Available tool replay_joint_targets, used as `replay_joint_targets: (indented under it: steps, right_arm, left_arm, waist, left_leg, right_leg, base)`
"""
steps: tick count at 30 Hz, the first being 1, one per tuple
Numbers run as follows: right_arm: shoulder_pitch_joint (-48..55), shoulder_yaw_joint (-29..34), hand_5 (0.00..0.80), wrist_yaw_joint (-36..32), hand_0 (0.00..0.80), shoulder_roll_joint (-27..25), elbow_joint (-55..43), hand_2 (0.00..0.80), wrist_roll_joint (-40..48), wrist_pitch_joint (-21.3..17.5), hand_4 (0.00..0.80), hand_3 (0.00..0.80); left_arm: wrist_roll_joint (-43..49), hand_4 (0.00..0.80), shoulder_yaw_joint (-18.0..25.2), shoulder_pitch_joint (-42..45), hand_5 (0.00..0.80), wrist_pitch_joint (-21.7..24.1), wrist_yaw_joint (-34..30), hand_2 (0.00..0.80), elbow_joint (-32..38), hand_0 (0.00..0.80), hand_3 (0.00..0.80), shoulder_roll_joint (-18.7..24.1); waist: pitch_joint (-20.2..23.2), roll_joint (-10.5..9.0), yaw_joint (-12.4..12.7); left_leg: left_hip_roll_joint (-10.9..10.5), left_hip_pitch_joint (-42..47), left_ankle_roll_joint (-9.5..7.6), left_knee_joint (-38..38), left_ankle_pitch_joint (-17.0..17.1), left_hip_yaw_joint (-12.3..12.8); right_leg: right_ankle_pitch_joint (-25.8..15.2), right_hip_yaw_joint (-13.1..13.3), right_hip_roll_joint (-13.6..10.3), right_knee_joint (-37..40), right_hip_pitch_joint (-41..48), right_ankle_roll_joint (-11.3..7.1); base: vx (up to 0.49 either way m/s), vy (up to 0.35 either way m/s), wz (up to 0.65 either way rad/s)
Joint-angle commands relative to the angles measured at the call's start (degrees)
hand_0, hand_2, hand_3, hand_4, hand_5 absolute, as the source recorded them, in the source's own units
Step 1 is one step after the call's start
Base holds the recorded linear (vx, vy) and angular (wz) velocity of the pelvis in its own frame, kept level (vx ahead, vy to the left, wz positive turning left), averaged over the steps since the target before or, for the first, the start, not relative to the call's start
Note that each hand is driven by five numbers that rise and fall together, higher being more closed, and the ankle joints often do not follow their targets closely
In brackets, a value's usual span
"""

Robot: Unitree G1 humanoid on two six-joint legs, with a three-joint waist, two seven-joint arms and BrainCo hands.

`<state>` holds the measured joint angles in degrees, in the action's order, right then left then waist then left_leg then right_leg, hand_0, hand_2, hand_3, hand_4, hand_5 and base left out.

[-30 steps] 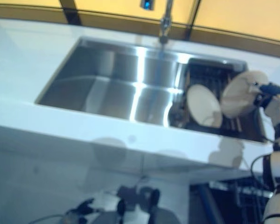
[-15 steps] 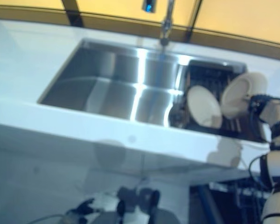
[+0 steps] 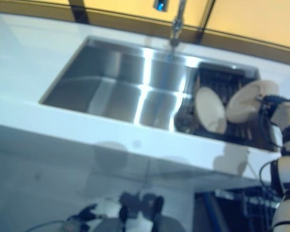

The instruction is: Take plates into dishwasher

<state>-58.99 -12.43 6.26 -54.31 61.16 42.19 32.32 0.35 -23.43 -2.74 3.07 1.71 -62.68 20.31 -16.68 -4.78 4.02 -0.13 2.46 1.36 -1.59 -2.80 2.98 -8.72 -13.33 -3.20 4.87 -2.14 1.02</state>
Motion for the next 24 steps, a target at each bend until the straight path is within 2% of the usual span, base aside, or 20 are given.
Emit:
replay_joint_targets:
  steps: [1,2,5,12,18,24]
  right_arm:
    - [-4.81,-4.36,0.800,1.86,0.800,-2.12,-2.40,0.800,-0.98,-5.13,0.800,0.800]
    - [-4.80,-4.34,0.800,1.95,0.800,-2.13,-2.49,0.800,-1.01,-5.33,0.800,0.800]
    - [-5.19,-4.18,0.800,5.47,0.800,-2.61,-3.85,0.800,-0.37,-9.12,0.800,0.800]
    - [-7.64,-4.90,0.800,12.09,0.800,-4.29,-7.46,0.800,-4.34,-15.46,0.800,0.800]
    - [-9.23,-6.50,0.800,19.36,0.800,-5.33,-14.22,0.800,-6.03,-20.53,0.800,0.800]
    - [-8.47,-5.12,0.800,20.41,0.800,-6.58,-17.47,0.800,-3.99,-24.84,0.800,0.800]
  left_arm:
    - [-1.59,0.000,-2.93,-0.03,0.000,-0.25,0.00,0.000,-0.40,0.000,0.000,0.83]
    - [-1.56,0.000,-2.92,-0.03,0.000,-0.26,-0.01,0.000,-0.38,0.000,0.000,0.83]
    - [-1.71,0.000,-3.15,0.24,0.000,0.08,0.14,0.000,-0.25,0.000,0.000,0.89]
    - [-2.44,0.000,-3.69,0.33,0.000,-0.21,0.18,0.000,0.27,0.000,0.000,0.91]
    - [-3.03,0.000,-3.70,0.29,0.000,-0.49,0.23,0.000,0.45,0.000,0.000,0.99]
    - [-3.78,0.000,-3.25,0.02,0.000,-0.78,-0.16,0.000,0.12,0.000,0.000,1.16]
  waist:
    - [0.68,-0.10,1.36]
    - [0.68,-0.10,1.36]
    - [0.91,-0.18,1.30]
    - [1.97,-0.45,0.98]
    - [3.76,-0.97,0.31]
    - [6.01,-1.13,-0.62]
  left_leg:
    - [-0.58,-3.91,-0.16,-2.19,0.82,2.11]
    - [-0.59,-3.90,-0.17,-2.16,0.81,2.12]
    - [-0.80,-3.55,-0.34,-1.55,0.78,2.09]
    - [-1.28,-2.53,-0.63,0.08,0.76,2.35]
    - [-1.66,-1.02,-1.01,1.84,0.72,2.83]
    - [-2.21,0.30,-1.61,3.30,0.60,3.34]
  right_leg:
    - [8.82,1.97,1.74,-5.36,2.74,-1.78]
    - [8.81,1.98,1.74,-5.36,2.74,-1.79]
    - [8.61,2.21,1.73,-5.16,2.76,-2.02]
    - [8.06,2.70,1.64,-4.32,3.05,-2.74]
    - [7.47,2.96,1.45,-3.65,3.46,-3.57]
    - [6.57,3.51,1.09,-3.05,3.57,-4.54]
  base:
    - [0.000,0.000,0.00]
    - [-0.031,0.037,0.00]
    - [-0.041,0.050,0.00]
    - [-0.057,0.071,-0.01]
    - [-0.079,0.092,-0.06]
    - [-0.099,0.110,-0.09]
